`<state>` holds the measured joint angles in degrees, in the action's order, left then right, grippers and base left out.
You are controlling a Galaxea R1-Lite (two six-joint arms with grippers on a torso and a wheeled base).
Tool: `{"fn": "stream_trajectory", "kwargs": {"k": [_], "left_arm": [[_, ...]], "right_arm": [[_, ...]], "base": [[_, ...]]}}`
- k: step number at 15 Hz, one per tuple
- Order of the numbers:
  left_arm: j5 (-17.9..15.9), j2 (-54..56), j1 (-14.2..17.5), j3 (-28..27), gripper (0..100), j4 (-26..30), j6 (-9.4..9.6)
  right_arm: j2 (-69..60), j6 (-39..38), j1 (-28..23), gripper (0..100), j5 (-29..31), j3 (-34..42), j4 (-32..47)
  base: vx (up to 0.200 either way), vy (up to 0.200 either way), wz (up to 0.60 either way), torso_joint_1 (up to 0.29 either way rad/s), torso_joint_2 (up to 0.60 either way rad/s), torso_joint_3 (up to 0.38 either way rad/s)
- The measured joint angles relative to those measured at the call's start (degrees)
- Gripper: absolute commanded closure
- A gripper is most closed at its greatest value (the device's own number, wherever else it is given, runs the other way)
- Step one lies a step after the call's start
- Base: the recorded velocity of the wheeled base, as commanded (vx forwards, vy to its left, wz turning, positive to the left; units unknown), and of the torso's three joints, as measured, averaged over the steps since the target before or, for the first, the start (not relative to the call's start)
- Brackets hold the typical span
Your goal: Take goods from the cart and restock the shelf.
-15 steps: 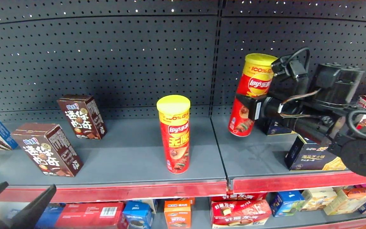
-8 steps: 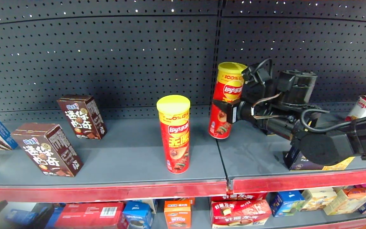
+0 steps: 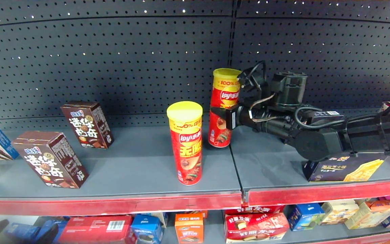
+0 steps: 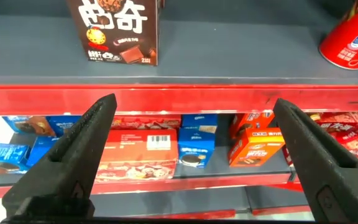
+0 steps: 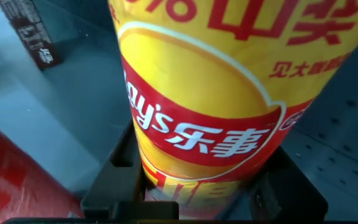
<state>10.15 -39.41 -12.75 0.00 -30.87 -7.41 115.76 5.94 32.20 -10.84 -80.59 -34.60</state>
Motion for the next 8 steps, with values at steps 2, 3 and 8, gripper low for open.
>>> {"fn": "stream_trajectory", "kwargs": {"k": [2, 3, 8], "left_arm": [[0.0, 0.1, 0.0, 0.0, 0, 0.0, 0.0], [0.0, 0.2, 0.0, 0.0, 0, 0.0, 0.02], [0.0, 0.4, 0.0, 0.0, 0, 0.0, 0.0]], "right_arm": [[1.5, 0.0, 0.4, 100, -0.2, -2.4, 0.3], [2.3, 0.1, 0.5, 100, -0.2, -3.6, 0.3], [5.5, 0.5, 0.7, 100, -0.3, -6.9, 1.0]], "base": [[0.0, 0.0, 0.0, 0.0, 0.0, 0.0], [0.0, 0.0, 0.0, 0.0, 0.0, 0.0], [0.0, 0.0, 0.0, 0.0, 0.0, 0.0]]}}
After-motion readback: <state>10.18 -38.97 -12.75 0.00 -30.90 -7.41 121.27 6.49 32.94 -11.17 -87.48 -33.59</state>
